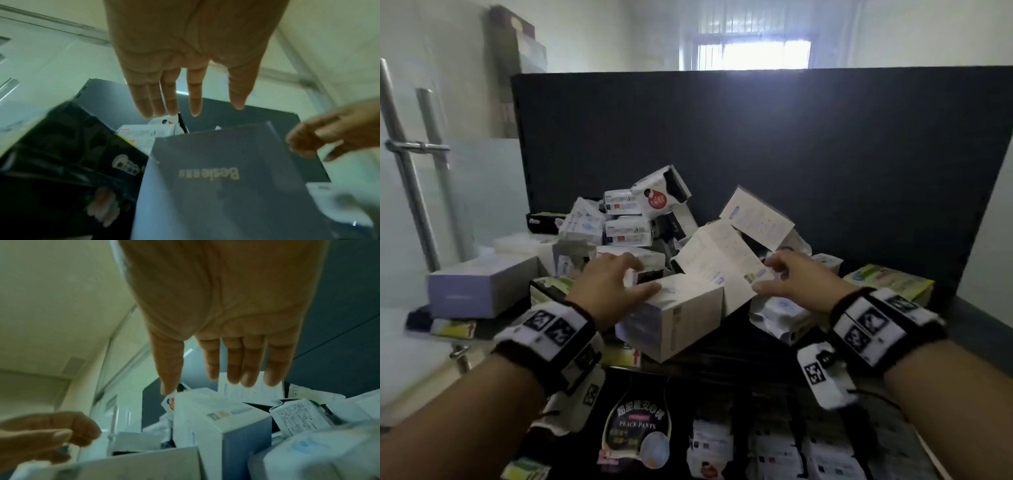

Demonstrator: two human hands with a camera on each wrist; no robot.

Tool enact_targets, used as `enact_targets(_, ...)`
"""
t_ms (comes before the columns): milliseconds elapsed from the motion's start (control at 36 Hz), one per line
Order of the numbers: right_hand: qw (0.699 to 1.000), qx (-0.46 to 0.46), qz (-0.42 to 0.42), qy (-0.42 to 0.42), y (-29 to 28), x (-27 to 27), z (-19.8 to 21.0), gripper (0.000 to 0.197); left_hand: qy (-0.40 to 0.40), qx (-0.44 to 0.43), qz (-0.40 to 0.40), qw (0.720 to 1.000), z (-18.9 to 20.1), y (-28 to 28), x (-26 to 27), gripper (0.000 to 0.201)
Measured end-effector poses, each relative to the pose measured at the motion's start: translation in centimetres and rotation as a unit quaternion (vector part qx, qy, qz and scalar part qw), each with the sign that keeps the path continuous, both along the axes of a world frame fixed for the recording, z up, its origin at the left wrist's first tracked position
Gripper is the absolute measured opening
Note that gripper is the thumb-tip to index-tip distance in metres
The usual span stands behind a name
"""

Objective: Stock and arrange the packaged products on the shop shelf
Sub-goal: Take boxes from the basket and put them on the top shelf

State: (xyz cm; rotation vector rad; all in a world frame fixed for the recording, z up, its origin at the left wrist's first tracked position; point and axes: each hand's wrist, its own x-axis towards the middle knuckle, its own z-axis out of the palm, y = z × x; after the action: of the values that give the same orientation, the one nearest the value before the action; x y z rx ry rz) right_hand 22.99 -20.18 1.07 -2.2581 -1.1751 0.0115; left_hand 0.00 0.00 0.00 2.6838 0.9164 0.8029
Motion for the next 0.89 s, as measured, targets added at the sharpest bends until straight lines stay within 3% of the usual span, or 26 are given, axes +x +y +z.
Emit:
enact_targets(111, 0.997, -0.046, -0.047, -0.049, 3.4, 0.8, 0.7, 0.089, 0.16, 0.012, 0.026, 0.987, 0.5, -0.2, 1.7, 0.084)
enact_targets(250, 0.996, -0.071, -0.043, -0.014, 5.9, 1.9, -0.4, 0.108, 0.189, -0.034, 0.047, 0.98, 0.2, 0.4, 2.3, 0.107)
enact_targets(361, 0.996, -0.061, -0.051, 0.039, 6.5, 2.4, -1.1, 0.113, 0.198, -0.047, 0.046, 0.978, -0.5, 0.3, 2.3, 0.117)
enact_targets(500, 0.996, -0.037, -0.072, 0.034, 6.8, 2.3, -1.8, 0.113, 0.278, -0.043, 0.06, 0.958, -0.6, -0.1, 2.3, 0.127)
enact_targets(611, 0.996, -0.007, -0.084, 0.028, 6.8, 2.0, -2.0, 0.106, 0.243, -0.043, 0.07, 0.967, -1.0, -0.6, 2.4, 0.118)
enact_targets(889, 0.989, 0.088, -0.116, 0.024, 5.2, 2.2, 0.0, 0.108, 0.059, -0.053, 0.02, 0.997, -0.3, -1.7, 2.1, 0.106)
